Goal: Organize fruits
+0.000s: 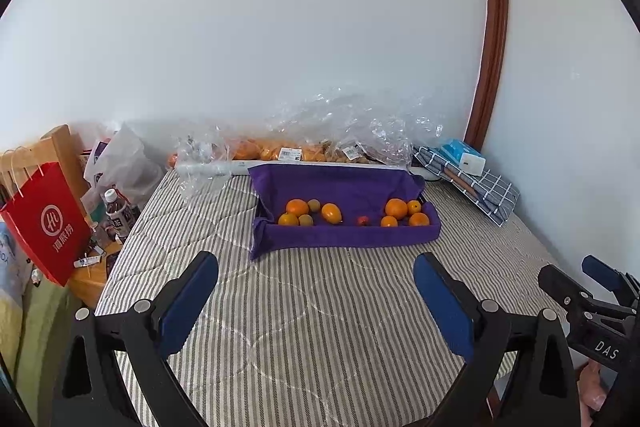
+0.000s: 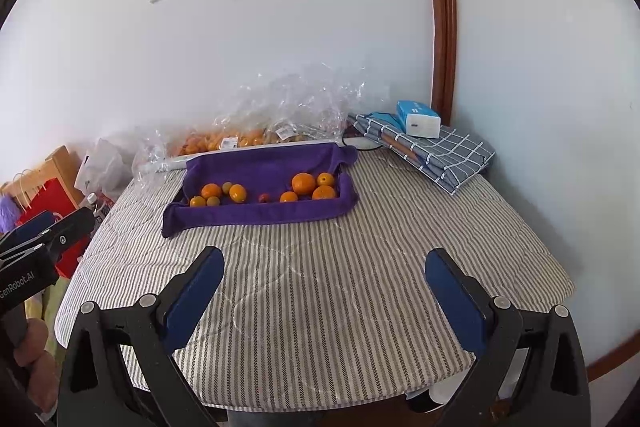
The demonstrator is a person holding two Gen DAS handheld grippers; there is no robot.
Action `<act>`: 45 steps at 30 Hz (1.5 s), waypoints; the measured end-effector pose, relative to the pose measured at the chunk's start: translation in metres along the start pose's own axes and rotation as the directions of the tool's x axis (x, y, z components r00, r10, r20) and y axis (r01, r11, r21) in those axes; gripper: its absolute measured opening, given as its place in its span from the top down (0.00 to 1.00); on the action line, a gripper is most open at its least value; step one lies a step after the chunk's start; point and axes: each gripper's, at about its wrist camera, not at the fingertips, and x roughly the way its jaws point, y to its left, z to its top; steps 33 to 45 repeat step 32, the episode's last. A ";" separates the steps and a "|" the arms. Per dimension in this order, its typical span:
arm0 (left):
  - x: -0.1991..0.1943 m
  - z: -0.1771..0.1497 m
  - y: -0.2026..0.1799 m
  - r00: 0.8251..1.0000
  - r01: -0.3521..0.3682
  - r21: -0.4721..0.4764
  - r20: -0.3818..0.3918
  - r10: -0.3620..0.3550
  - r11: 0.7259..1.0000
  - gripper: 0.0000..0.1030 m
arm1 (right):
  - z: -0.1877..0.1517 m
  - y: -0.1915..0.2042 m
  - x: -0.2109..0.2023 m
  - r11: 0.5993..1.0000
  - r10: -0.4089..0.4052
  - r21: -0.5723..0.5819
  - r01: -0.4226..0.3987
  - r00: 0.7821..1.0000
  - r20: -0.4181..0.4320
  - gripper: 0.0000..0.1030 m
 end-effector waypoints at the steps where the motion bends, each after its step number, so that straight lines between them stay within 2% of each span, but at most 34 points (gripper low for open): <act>1: 0.000 0.000 0.000 1.000 0.001 0.000 0.000 -0.001 1.000 0.04 | 0.000 -0.001 0.000 1.000 0.002 0.004 -0.002 1.000 0.000 0.03; 45: -0.003 0.000 -0.004 1.000 -0.011 -0.004 0.008 0.011 1.000 0.04 | 0.000 -0.001 -0.001 1.000 0.008 0.004 -0.008 1.000 0.004 0.03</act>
